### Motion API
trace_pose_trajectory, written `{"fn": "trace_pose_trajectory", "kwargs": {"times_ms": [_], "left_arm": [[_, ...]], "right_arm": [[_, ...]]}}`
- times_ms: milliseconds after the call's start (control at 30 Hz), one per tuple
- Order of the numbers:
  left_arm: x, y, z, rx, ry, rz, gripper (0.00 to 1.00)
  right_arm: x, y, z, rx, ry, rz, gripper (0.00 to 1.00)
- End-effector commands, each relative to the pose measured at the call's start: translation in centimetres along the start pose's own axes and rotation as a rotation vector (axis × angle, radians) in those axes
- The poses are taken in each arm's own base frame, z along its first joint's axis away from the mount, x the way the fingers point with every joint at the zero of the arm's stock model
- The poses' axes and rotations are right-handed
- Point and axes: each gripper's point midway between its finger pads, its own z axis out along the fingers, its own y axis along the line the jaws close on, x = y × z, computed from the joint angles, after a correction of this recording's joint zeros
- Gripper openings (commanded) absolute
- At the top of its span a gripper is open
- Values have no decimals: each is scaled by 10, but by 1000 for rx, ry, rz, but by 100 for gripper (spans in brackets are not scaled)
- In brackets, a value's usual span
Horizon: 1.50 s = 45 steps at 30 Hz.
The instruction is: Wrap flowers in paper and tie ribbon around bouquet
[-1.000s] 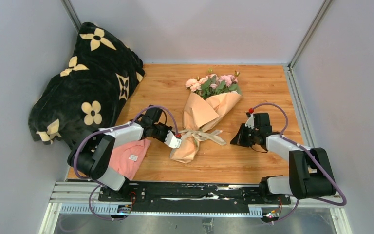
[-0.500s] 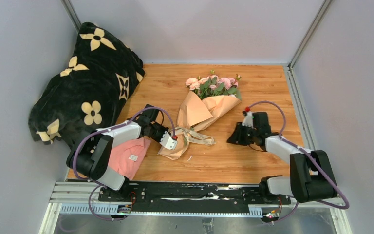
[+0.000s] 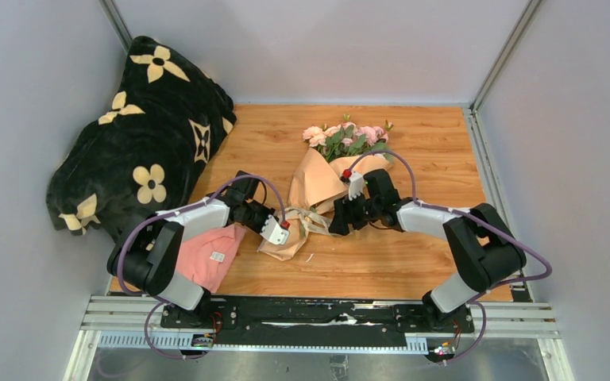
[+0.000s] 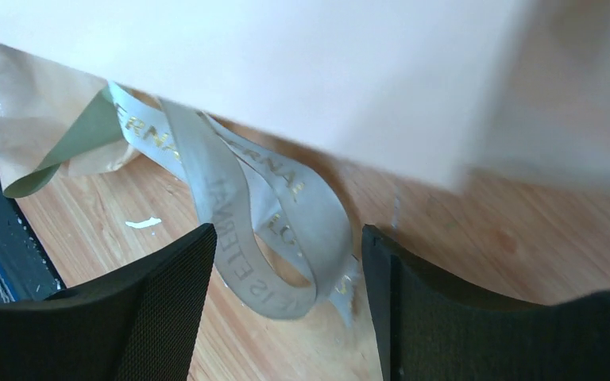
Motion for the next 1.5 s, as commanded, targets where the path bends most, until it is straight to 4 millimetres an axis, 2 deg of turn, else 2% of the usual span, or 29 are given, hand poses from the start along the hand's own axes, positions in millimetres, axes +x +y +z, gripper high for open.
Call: {"fn": "trace_pose_trajectory", "kwargs": {"times_ms": [0, 300, 400, 567, 700, 833, 933, 1033, 1100, 1233, 1300, 1467], "left_arm": [[-6, -16, 0, 42, -22, -26, 0], [-7, -15, 0, 40, -28, -28, 0], [-7, -15, 0, 38, -28, -28, 0], [-7, -16, 1, 40, -29, -37, 0], [-8, -18, 1, 44, -31, -35, 0], [-8, -14, 1, 27, -30, -40, 0], [-7, -12, 0, 21, -28, -39, 0], [-5, -12, -1, 21, -15, -40, 0], [-4, -9, -2, 8, -6, -52, 0], [7, 9, -5, -68, 25, -113, 0], [17, 13, -7, -88, 41, -140, 0], [34, -2, -8, -36, 84, -79, 0]], "right_arm": [[2, 14, 12, -69, 32, -91, 72], [-1, 43, 4, -205, -15, -125, 72], [2, 41, 8, -142, -18, -151, 72], [-3, 23, 15, 43, -85, -144, 70], [-9, 7, 14, 133, -124, -127, 60], [-5, 7, 21, 119, -98, -121, 45], [2, 7, 25, 110, -75, -105, 39], [6, 5, 22, 121, -63, -106, 29], [9, 5, 18, 125, -47, -112, 26], [24, -3, 7, 178, 23, -70, 0], [32, -6, 0, 193, 48, -24, 0], [59, -15, -8, 220, 96, 66, 0]]}}
